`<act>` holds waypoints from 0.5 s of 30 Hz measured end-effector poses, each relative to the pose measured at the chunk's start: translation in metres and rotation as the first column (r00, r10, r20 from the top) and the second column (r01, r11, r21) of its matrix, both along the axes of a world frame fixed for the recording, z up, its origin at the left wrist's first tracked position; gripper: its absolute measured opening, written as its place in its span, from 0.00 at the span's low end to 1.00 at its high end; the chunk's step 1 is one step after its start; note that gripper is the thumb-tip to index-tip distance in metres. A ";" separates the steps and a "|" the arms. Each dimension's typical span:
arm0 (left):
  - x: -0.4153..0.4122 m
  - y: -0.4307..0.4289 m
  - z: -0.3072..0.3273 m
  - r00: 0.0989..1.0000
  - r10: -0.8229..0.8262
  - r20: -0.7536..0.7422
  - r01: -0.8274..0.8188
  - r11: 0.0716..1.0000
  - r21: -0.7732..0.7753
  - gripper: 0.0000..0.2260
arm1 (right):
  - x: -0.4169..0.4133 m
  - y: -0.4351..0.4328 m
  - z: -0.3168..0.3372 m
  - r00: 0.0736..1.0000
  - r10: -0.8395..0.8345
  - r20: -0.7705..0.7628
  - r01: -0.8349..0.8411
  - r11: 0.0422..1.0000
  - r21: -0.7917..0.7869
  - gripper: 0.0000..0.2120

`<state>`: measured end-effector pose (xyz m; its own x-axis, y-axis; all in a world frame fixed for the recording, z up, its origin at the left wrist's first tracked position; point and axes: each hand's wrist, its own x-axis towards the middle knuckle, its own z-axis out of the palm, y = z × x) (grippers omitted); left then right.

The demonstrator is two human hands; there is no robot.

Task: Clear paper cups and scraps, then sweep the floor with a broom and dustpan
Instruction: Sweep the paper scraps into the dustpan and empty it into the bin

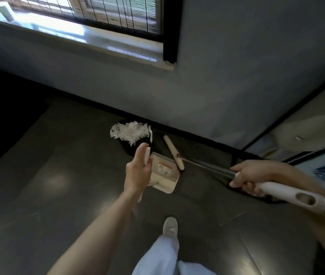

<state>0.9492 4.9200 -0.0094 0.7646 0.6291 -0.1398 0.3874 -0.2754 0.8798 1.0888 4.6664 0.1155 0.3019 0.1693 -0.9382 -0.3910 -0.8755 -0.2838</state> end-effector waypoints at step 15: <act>-0.137 0.018 0.072 0.957 -0.182 0.226 0.127 0.963 0.237 0.14 | -0.201 -0.016 0.062 0.895 -0.445 0.009 0.423 0.856 0.298 0.34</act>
<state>0.8127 4.9384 0.0627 0.8482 0.4944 0.1902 0.1060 -0.5103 0.8534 0.8877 4.6499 0.1777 0.4732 0.2571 -0.8426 -0.6805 -0.5008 -0.5350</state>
